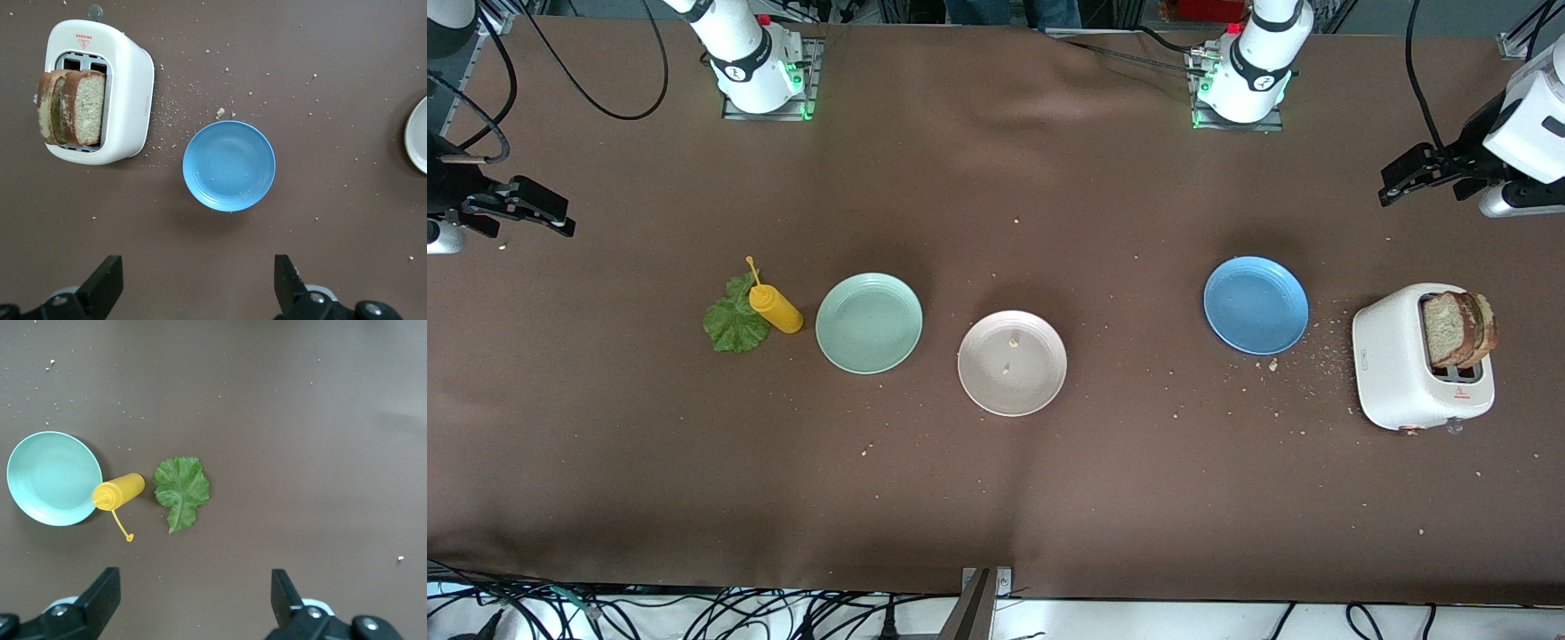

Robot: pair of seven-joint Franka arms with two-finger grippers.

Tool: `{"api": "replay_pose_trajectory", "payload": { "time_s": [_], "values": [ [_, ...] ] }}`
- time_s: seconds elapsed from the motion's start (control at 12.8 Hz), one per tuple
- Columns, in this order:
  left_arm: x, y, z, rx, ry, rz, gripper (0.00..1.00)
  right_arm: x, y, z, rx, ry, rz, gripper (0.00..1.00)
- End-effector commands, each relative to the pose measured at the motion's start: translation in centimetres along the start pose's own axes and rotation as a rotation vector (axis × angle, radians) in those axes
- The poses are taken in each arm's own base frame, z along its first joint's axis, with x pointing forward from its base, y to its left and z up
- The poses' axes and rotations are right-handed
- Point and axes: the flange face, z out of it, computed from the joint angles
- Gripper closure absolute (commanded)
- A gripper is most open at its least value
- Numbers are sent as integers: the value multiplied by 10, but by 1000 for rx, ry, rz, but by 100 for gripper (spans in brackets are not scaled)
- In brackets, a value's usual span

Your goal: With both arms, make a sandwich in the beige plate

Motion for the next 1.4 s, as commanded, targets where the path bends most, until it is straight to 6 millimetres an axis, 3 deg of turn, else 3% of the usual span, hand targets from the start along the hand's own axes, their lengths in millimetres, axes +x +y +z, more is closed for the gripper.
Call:
{"api": "replay_pose_trajectory", "payload": {
  "time_s": [0.0,1.32],
  "values": [
    [1,-1,-6,-32,-16,21,0,-3,0,-5,14,4,9,0],
    [5,-13,-1,-34,-23,0,0,-9,1,-3,21,-41,-5,0]
  ]
}}
